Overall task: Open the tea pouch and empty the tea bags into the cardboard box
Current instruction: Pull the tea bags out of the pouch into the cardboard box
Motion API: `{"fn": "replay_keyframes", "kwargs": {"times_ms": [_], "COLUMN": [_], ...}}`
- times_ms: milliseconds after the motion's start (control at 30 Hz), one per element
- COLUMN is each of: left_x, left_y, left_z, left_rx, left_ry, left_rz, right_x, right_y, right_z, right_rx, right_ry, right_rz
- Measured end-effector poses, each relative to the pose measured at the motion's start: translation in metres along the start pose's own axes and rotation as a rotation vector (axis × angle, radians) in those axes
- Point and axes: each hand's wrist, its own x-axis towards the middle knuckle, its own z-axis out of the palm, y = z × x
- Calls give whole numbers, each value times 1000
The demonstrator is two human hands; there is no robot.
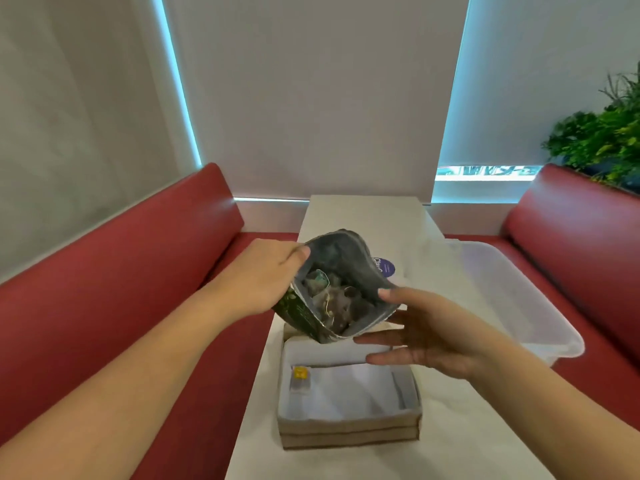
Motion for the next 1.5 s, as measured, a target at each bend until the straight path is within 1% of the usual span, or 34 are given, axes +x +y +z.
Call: {"fn": "replay_keyframes", "kwargs": {"times_ms": [133, 233, 333, 467, 567, 667, 700, 733, 800, 867, 900, 933, 1000, 1033, 1067, 1200, 1333, 1367, 1433, 1500], "left_x": [9, 19, 32, 52, 59, 60, 59, 60, 67, 83, 91, 96, 101, 103, 104, 116, 120, 121, 124, 126], "left_y": [-30, -37, -44, -70, -93, -111, -117, -122, -130, -145, -156, -164, -178, -183, -182, -168, -154, -152, -148, -146], "left_z": [12, 15, 17, 36, 58, 72, 73, 73, 72, 79, 87, 95, 115, 126, 132, 141, 144, 145, 145, 141], "left_rx": [-101, -147, -179, -178, -170, -114, -129, -197, -449, -626, -635, -595, -537, -552, -566, -576, -517, -561, -703, -756], "left_ry": [-16, 25, 67, -12, -112, -234, -273, -312, -352, -268, -221, -221, -379, -468, -515, -474, -455, -448, -380, -311], "left_rz": [19, 70, 123, 122, 86, 20, 3, -15, -106, -330, -471, -599, -779, -846, -883, -902, -823, -815, -788, -733], "right_x": [23, 36, 50, 75, 94, 105, 106, 108, 115, 125, 131, 136, 145, 149, 152, 161, 159, 158, 159, 158], "right_y": [8, 4, -2, 3, 16, 27, 29, 31, 32, 30, 29, 28, 28, 28, 29, 31, 28, 26, 24, 24], "right_z": [9, 11, 7, -1, -13, -27, -31, -35, -45, -52, -54, -54, -54, -54, -54, -59, -62, -62, -63, -62], "right_rx": [-67, -118, -156, -191, -203, -203, -177, -121, 28, 95, 92, 77, 24, -5, -31, -104, -74, -74, -67, -31], "right_ry": [41, 100, 124, 169, 216, 216, 208, 210, 256, 331, 368, 394, 418, 412, 398, 282, 174, 158, 139, 120], "right_rz": [-74, -159, -221, -220, -144, -31, -8, 6, 29, 61, 79, 96, 121, 132, 138, 120, 47, 33, 14, 15]}}
